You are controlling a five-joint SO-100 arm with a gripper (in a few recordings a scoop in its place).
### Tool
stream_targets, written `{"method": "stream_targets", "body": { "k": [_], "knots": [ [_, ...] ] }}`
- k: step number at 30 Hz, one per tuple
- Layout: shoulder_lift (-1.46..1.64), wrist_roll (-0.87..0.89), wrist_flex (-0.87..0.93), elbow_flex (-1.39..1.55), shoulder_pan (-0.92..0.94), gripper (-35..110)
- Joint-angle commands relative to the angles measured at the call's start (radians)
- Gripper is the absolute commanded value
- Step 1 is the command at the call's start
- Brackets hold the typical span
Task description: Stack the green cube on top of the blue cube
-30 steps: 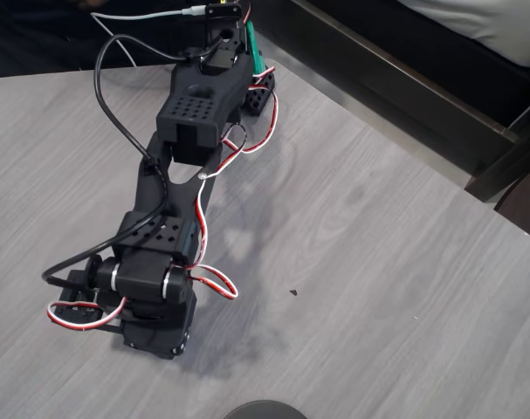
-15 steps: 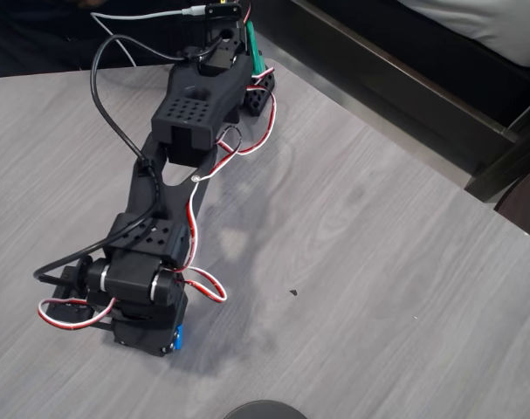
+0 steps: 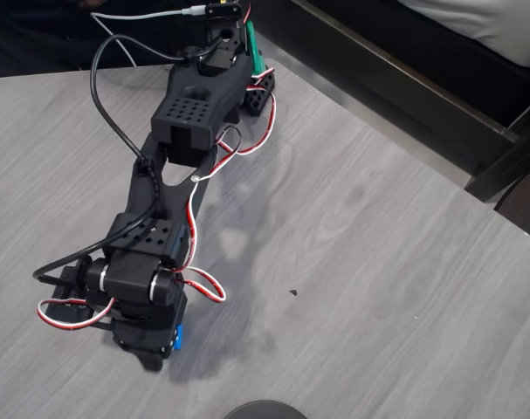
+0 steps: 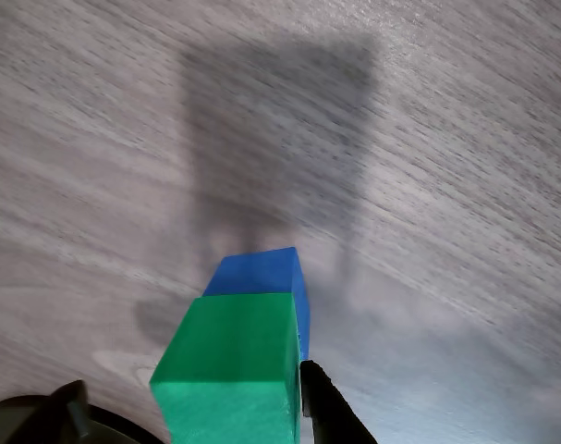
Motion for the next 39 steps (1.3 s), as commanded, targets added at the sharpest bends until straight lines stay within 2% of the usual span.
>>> {"method": "stream_targets", "body": {
  "k": [1,9,17,25,30,34,36,39],
  "knots": [
    [0.043,-0.003,0.012,-0.038,0.005,38],
    [0.184,-0.003,0.014,0.011,-0.020,40],
    [0.592,-0.003,0.012,0.359,-0.083,41],
    [1.244,-0.014,-0.025,1.034,-0.150,41],
    [1.789,-0.071,-0.256,1.667,-0.187,39],
    [2.048,-0.091,-0.342,1.991,-0.190,20],
    [2.128,-0.092,-0.359,2.103,-0.195,0],
    [2.287,-0.092,-0.403,2.269,-0.204,0]
  ]
}}
